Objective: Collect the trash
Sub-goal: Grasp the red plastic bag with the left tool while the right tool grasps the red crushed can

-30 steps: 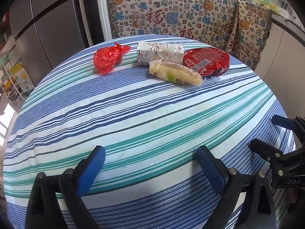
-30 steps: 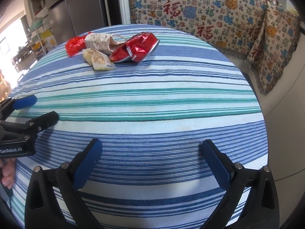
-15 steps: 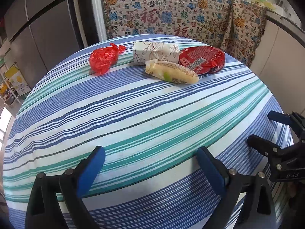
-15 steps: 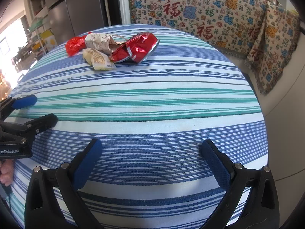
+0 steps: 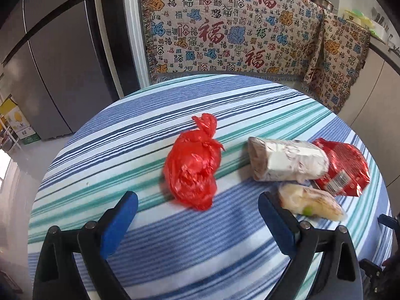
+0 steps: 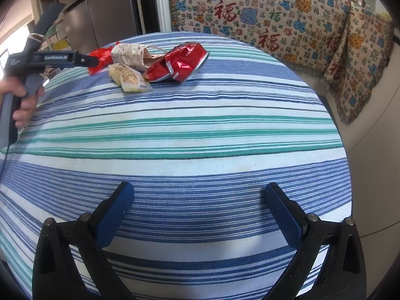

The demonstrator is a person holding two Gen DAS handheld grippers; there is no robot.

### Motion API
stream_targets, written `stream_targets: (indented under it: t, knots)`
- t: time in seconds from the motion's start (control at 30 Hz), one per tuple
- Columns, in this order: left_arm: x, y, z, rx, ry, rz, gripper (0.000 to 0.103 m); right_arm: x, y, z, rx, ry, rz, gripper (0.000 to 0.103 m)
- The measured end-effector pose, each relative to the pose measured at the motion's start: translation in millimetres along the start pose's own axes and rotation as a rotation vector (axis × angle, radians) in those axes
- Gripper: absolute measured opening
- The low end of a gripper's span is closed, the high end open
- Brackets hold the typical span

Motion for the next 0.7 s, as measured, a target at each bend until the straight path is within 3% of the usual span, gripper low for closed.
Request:
stream_targets:
  t: [0.17,0.23,0.27,0.3,0.53,0.7]
  knots:
    - [-7,12,-18,0.007,-0.041,0.025,0.093,0,0,0,0.0,0.0,0.0,0.103]
    - [-10,12,-22,-0.009,-0.059,0.025,0.046,0,0,0,0.0,0.0,0.0,0.103]
    - [-13,11,-21,0.003,-0.051,0.023,0.046,0,0,0,0.0,0.0,0.0,0.103]
    - [-14,8,-17,0.006,-0.054,0.024,0.035,0,0,0,0.0,0.0,0.0,0.103]
    - [-46,-33,31,-0.003,-0.02,0.091,0.034,0,0,0,-0.001,0.0,0.0,0.103]
    - [-27,-81,78,0.007,-0.01,0.08,0.034,1,0,0,-0.001,0.0,0.0,0.103]
Point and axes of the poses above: each gripper's, at about its wrist camera, not at the fingertips, and z roughly against the way its jaws point, x to its right, y to its top, the point moved 5 cm from there along -z, roughly the way its jaws point, and after that the axes turned 14 degrees about z, right-handed, at the moved point
